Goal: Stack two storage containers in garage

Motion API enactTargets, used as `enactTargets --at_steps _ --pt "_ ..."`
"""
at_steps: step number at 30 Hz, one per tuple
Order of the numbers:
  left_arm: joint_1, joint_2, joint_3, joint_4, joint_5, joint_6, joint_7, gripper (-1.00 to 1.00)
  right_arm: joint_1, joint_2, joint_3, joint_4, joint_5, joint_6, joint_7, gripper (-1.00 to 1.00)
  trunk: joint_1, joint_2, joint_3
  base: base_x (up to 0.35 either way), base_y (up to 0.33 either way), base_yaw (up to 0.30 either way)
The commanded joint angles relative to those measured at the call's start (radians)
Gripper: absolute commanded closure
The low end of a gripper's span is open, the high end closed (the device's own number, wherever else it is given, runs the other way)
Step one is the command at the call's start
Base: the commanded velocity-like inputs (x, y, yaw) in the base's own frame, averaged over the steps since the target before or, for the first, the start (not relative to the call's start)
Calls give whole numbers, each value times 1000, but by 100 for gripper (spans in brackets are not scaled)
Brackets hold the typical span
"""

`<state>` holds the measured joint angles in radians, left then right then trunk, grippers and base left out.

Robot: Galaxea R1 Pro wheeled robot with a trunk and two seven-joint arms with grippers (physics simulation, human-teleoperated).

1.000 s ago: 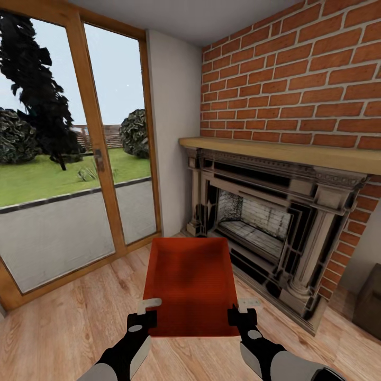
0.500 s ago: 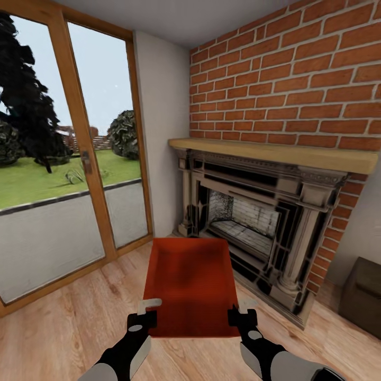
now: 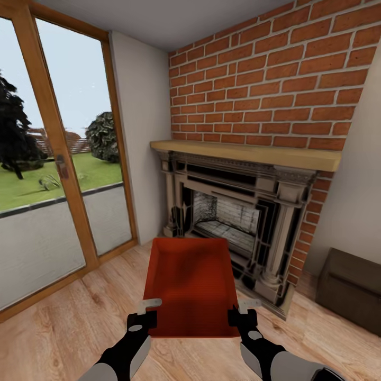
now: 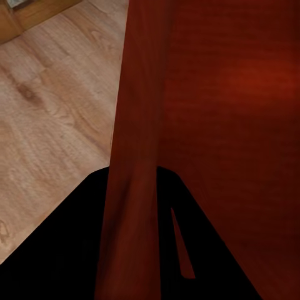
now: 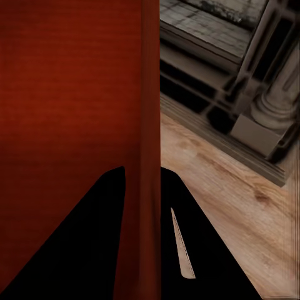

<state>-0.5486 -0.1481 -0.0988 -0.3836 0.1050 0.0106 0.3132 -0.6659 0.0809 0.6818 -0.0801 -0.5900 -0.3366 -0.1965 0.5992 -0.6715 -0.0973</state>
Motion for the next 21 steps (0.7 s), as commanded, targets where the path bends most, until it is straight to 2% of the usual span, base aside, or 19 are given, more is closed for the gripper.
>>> enactTargets --at_steps 1,21 --pt "-1 1 -5 0 15 2 9 100 -1 0 4 2 -17 -10 -8 100 0 -2 -1 0 0 -262" --pt "-1 1 -4 2 15 2 9 100 -1 0 4 2 -17 -10 -8 100 0 -2 10 0 0 -269"
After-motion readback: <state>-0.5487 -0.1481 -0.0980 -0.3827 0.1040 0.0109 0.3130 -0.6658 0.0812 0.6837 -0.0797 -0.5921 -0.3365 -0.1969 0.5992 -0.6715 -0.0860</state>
